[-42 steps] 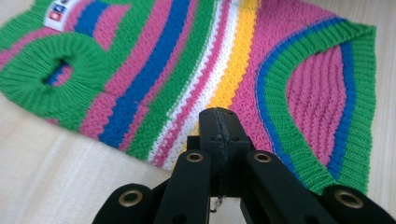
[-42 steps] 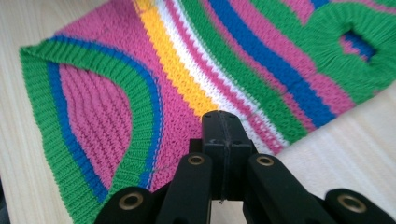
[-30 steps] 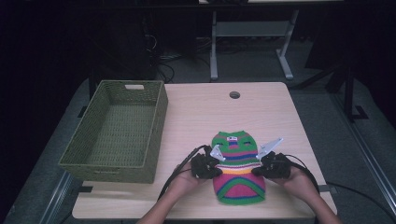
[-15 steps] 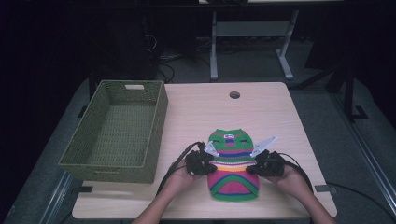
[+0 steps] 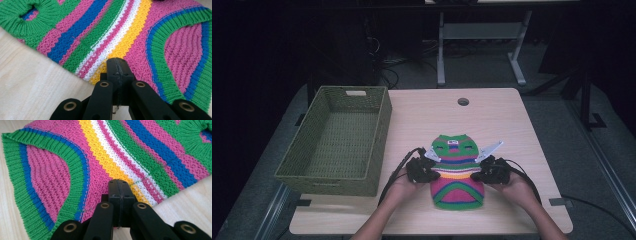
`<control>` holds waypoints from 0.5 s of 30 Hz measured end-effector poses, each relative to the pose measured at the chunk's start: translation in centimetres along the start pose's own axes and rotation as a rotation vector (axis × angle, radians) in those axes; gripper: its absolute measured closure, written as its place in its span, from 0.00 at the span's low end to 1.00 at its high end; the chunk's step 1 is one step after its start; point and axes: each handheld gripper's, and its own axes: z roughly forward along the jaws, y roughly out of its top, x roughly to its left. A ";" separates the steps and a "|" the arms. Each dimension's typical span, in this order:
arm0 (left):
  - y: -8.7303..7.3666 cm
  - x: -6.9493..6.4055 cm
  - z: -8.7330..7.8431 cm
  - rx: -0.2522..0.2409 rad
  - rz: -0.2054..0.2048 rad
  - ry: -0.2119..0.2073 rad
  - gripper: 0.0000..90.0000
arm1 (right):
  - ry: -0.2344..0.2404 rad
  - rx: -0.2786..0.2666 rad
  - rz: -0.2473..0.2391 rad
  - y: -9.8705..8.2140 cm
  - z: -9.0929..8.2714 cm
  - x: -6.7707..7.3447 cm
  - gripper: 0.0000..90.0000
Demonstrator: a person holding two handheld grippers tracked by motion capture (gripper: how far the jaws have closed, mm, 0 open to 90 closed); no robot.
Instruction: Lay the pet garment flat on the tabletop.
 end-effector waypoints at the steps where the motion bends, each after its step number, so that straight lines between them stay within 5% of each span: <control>1: 0.0 0.0 0.0 0.000 0.000 0.000 1.00 | 0.007 -0.005 0.008 0.1 0.0 -0.1 1.00; 15: 0.2 1.0 0.1 -0.001 -0.028 0.020 1.00 | 0.012 -0.036 0.038 0.4 0.5 -1.0 1.00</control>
